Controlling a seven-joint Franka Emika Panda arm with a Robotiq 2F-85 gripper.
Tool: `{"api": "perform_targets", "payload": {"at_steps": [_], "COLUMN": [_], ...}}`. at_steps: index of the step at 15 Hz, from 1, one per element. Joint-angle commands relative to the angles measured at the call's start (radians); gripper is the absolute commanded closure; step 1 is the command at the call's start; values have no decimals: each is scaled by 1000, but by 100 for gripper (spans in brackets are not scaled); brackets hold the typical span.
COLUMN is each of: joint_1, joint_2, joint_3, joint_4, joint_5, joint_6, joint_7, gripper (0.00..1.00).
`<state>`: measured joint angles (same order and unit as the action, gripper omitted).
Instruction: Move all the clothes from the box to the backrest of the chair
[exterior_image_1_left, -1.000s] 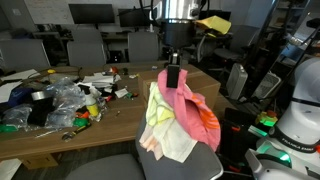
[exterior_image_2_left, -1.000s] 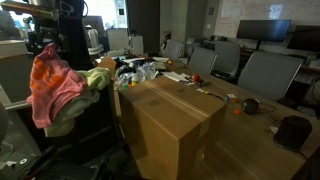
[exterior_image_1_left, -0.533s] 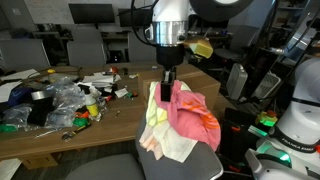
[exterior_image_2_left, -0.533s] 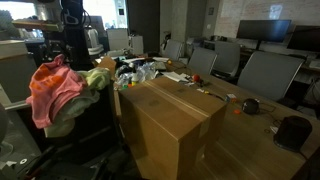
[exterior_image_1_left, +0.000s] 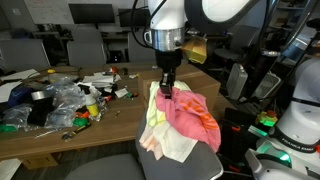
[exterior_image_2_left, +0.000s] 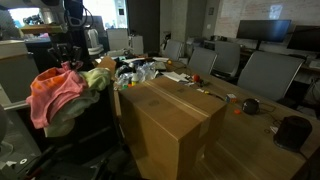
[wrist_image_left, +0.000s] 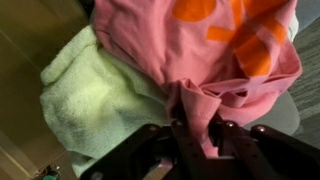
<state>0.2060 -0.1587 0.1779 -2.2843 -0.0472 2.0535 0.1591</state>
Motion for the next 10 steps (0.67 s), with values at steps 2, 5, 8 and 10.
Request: {"api": "perform_targets", "payload": {"at_steps": [2,5,8,10], "joint_1": [-19,-23,-33,-42], "joint_2": [-31,-58,-117,-170], "joint_3": [19,12,2,-9], "joint_4": [4,8,9,9], "joint_5": [-109,-129,-114,-103], "joint_6": [-5,-31,-94,-137], "joint_7": [50,44,16,-3], "gripper": [33,12,0,0]}}
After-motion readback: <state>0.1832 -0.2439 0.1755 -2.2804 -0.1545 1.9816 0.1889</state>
